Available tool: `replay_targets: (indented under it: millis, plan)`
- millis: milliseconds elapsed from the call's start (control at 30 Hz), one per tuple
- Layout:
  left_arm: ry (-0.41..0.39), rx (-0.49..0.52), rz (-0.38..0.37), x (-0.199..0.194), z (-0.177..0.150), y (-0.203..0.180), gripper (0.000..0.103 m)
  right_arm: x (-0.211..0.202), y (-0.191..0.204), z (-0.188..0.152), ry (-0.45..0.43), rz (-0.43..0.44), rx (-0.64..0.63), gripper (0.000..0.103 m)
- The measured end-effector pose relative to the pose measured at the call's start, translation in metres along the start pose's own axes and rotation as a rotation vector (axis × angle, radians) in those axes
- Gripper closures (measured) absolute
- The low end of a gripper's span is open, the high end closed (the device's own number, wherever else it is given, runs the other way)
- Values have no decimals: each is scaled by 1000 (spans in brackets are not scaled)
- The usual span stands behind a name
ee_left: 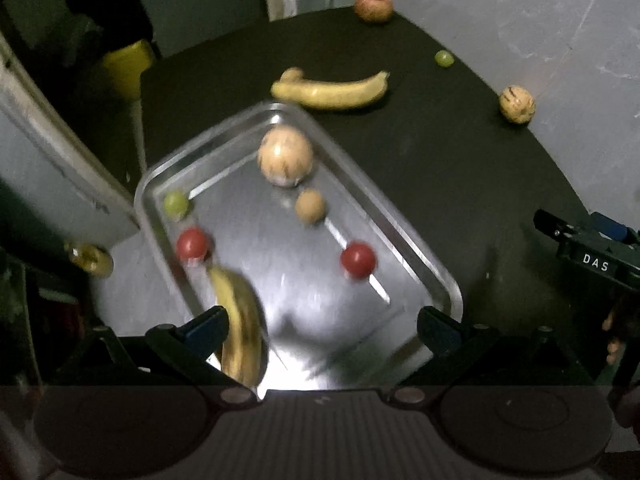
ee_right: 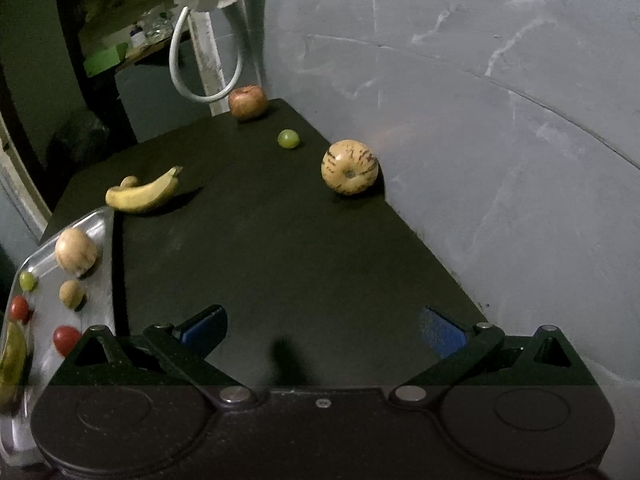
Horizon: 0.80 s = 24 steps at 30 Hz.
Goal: Organize fruits
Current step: 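Move both tools toward the yellow banana and striped pale melon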
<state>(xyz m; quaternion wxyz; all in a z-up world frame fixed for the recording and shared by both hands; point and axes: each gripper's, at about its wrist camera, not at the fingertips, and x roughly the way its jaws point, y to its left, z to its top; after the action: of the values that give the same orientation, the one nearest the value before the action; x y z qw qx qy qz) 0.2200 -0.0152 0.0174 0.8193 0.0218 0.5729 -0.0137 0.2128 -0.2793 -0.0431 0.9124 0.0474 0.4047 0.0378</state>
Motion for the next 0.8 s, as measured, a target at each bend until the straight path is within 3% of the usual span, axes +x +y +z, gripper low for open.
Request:
replay_targets:
  millis: [500, 800]
  plan:
    - [-122, 179, 74, 35, 94, -22, 1, 57, 8, 51, -63, -3, 190, 1]
    - [-211, 372, 101, 72, 132, -29, 1, 90, 17, 67, -98, -48, 274, 1]
